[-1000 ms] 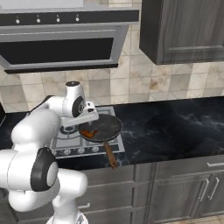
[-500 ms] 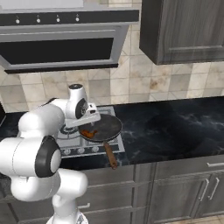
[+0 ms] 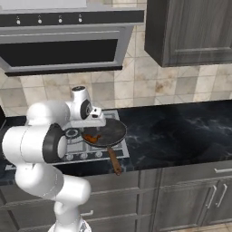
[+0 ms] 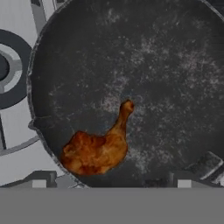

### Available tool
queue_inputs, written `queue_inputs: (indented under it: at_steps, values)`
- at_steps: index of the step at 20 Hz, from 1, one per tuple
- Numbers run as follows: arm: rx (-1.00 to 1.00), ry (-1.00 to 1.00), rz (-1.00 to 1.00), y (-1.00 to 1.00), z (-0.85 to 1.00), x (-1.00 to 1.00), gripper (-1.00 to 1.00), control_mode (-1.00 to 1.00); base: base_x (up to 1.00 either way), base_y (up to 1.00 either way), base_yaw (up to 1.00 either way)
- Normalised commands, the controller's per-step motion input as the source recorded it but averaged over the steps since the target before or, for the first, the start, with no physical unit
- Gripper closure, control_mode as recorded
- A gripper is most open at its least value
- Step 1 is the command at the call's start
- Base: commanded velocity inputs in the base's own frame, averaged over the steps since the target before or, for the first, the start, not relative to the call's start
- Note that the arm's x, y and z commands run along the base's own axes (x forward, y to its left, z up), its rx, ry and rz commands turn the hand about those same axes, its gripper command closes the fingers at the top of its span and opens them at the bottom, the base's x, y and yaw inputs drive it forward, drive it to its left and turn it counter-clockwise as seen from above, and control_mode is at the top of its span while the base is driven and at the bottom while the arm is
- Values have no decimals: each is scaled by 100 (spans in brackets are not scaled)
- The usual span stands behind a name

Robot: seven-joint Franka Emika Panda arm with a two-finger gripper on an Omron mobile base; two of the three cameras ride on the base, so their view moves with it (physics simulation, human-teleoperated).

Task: Take the chicken drumsticks from the pan and place one on each plate on the dining counter.

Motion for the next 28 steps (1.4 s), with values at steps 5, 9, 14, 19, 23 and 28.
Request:
queue_inputs:
  at_steps: [5,9,14,19,23,28]
  values:
    - [2,0,-28,-1,-15,27,-100,-100,0,0,0]
    - [3,3,-16,-10,-17,22,-100,-100,0,0,0]
    - [0,11,-6,-11,-21,24,-100,-100,0,0,0]
    - [0,5,-1,-6,-22,17,-100,-100,0,0,0]
    - [1,1,0,-1,-17,12,-100,-100,0,0,0]
    - [3,0,-1,-1,-14,0,-100,-100,0,0,0]
